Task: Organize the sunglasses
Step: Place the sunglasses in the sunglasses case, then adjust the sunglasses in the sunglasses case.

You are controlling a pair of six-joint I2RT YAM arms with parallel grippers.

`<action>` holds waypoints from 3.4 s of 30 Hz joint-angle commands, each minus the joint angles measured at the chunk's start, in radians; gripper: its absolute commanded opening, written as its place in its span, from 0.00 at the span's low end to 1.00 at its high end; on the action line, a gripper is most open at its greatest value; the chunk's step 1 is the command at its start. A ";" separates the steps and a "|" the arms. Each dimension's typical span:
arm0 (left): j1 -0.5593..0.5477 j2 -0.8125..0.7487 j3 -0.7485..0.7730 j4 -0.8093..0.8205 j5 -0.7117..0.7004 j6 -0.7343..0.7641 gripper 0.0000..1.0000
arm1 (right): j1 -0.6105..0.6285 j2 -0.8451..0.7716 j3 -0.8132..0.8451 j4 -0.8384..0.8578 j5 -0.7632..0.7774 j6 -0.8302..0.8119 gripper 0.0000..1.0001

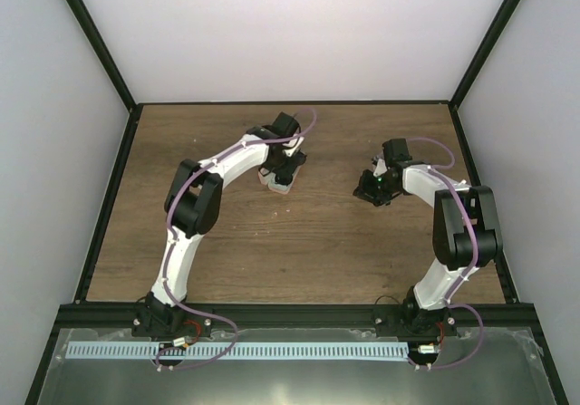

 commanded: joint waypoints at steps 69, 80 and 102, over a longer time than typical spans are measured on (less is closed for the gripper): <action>-0.042 0.070 0.214 -0.076 0.057 -0.123 0.15 | -0.007 0.017 0.020 0.008 -0.028 -0.017 0.16; -0.042 0.101 0.179 -0.077 0.051 -0.118 0.15 | -0.007 0.035 0.032 0.005 -0.025 -0.019 0.17; -0.024 0.160 0.193 -0.122 -0.124 -0.213 0.16 | -0.007 0.045 0.032 0.006 -0.036 -0.029 0.16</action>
